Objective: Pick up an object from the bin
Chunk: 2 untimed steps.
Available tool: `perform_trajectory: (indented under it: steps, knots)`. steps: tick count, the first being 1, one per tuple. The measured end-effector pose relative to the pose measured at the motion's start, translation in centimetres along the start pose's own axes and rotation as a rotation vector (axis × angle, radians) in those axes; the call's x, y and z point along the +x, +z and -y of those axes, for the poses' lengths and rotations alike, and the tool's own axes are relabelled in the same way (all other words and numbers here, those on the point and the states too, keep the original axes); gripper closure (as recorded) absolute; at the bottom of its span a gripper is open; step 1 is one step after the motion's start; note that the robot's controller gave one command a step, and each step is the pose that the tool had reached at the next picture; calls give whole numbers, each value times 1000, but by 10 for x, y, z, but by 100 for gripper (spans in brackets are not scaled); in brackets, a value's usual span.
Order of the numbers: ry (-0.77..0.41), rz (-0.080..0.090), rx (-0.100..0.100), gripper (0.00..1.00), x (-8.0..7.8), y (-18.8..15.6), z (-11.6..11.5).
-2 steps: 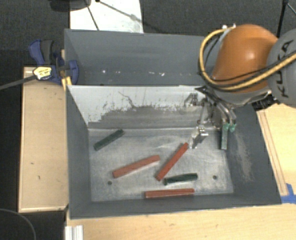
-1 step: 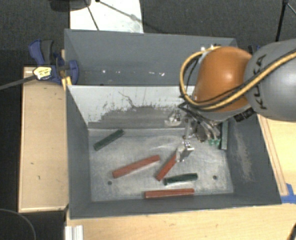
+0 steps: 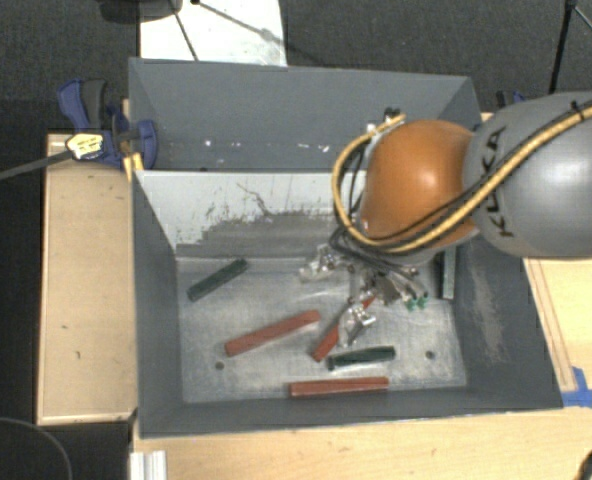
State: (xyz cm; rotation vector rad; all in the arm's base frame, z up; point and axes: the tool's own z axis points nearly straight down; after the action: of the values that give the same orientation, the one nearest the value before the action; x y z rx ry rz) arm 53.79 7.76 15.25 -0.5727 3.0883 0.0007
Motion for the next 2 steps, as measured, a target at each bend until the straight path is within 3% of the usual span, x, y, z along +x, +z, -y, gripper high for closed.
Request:
perform_trajectory:
  steps: [1,2]
  knots:
    - [83,3,0,0,-23,48,-43]
    - [-114,-1,0,0,-22,82,-50]
